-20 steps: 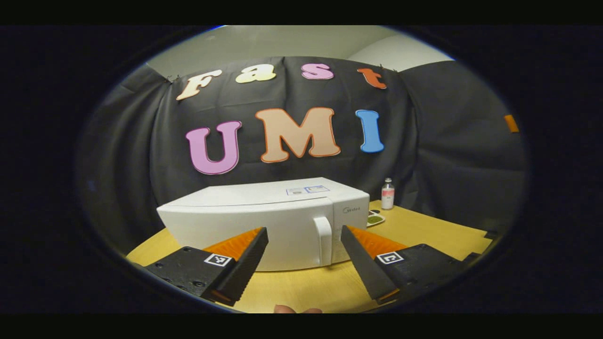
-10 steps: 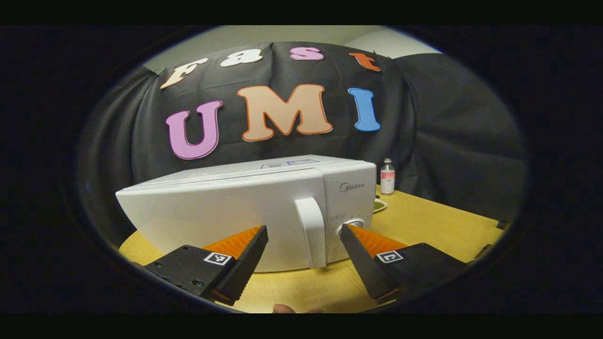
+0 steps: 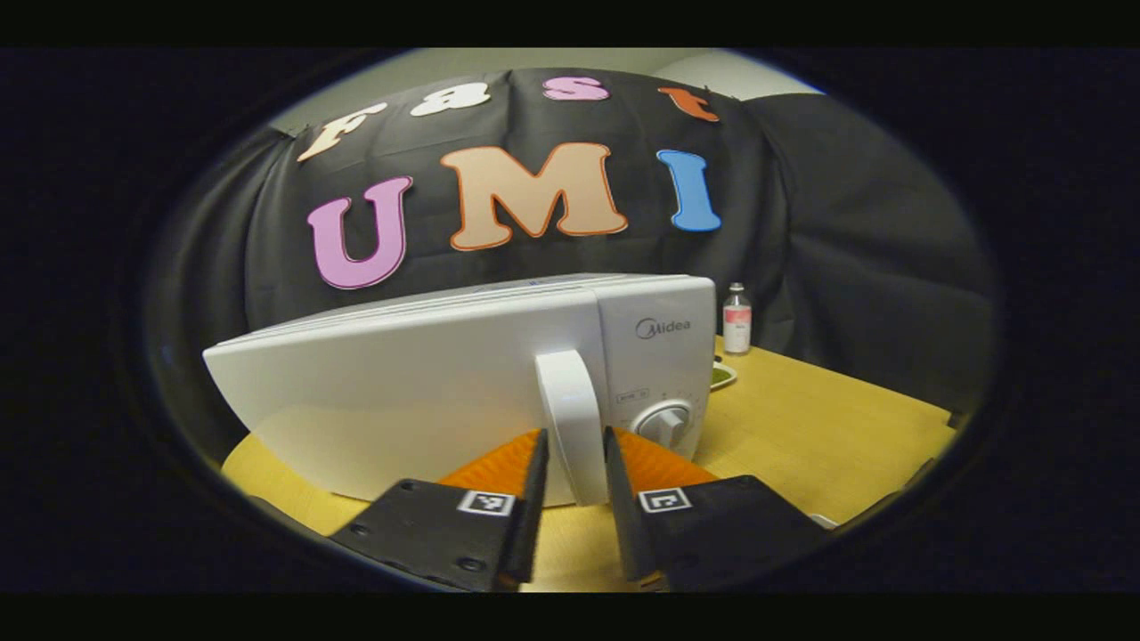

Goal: Open the microwave oven with the left hand, put the food in, and close the microwave oven.

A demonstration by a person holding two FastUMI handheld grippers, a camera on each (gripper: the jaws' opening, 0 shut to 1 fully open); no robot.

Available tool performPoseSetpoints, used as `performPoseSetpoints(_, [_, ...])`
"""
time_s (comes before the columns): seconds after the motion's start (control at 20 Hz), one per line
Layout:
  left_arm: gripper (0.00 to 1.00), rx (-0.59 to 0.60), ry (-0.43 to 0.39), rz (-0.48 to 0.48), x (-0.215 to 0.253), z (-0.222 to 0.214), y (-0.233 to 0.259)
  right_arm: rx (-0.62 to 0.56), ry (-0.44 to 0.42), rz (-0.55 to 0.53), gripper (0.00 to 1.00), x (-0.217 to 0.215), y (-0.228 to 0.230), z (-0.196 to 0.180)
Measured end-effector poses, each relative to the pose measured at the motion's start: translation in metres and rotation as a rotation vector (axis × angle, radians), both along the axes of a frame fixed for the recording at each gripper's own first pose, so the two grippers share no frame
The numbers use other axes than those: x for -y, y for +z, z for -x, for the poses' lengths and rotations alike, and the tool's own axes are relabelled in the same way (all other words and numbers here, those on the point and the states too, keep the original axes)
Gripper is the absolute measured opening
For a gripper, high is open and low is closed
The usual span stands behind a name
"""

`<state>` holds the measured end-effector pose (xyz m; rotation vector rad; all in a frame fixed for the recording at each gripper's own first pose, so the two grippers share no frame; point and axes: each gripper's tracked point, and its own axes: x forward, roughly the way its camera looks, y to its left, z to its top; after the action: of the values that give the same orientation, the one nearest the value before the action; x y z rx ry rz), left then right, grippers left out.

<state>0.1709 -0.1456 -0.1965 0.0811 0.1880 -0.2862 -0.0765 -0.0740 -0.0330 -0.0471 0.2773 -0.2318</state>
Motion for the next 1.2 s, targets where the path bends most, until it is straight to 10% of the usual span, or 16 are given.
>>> performPoseSetpoints(0.05, [0.24, -0.009, 0.000, 0.001, -0.001, 0.000, -0.001, 0.002, 0.003, -0.001, 0.97, -0.001, 0.000, 0.000])
performPoseSetpoints(0.4, [0.06, -0.020, -0.021, 0.079, 0.003, 0.002, 0.002, 0.008, 0.018, -0.022, 0.97, -0.003, -0.001, 0.001])
performPoseSetpoints(1.2, [0.01, -0.026, -0.075, 0.062, -0.005, 0.042, 0.006, 0.042, 0.022, -0.040, 0.98, -0.001, 0.006, -0.005])
